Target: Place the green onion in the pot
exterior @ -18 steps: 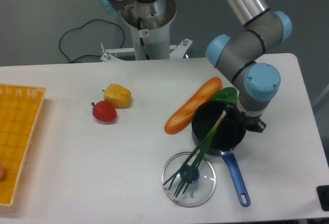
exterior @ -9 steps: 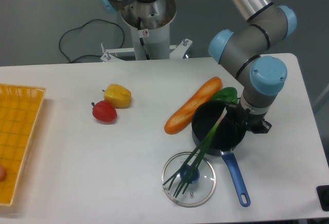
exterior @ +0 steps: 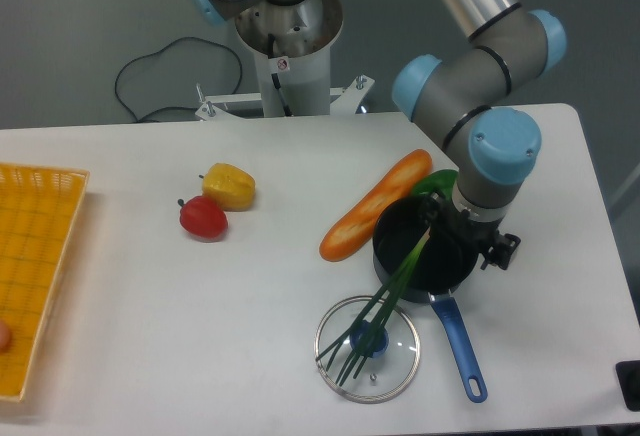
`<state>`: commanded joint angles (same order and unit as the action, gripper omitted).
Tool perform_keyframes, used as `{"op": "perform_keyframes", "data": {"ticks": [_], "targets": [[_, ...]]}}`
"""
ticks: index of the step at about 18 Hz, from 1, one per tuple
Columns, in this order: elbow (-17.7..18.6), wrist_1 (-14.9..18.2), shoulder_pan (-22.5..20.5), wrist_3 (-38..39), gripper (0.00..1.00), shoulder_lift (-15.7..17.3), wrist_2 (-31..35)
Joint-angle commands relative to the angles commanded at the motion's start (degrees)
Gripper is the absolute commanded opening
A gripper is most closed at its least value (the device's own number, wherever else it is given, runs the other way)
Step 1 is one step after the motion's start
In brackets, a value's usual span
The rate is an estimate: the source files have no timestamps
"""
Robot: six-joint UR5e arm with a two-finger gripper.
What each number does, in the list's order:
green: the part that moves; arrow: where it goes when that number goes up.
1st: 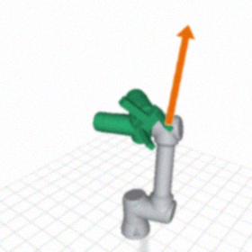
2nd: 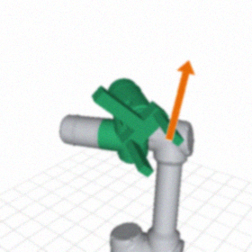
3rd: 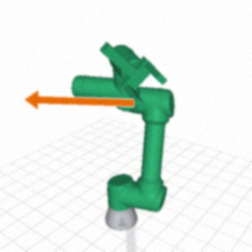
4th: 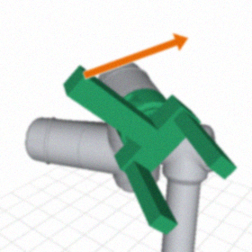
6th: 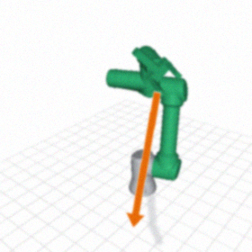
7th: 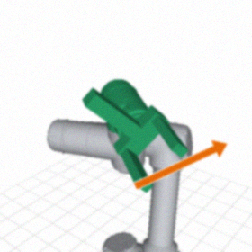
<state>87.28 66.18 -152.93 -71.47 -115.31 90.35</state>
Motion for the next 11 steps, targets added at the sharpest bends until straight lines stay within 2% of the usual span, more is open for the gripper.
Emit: {"op": "perform_keyframes", "data": {"ticks": [8, 9, 11], "targets": [[1.58, -0.09, 0.88, 0.45, 0.99, -0.18, 0.79], [1.93, 0.0, 0.88, 0.45, 0.81, -0.09, 0.88], [2.29, 0.0, 0.79, 0.28, 0.6, 0.09, 0.88]]}}
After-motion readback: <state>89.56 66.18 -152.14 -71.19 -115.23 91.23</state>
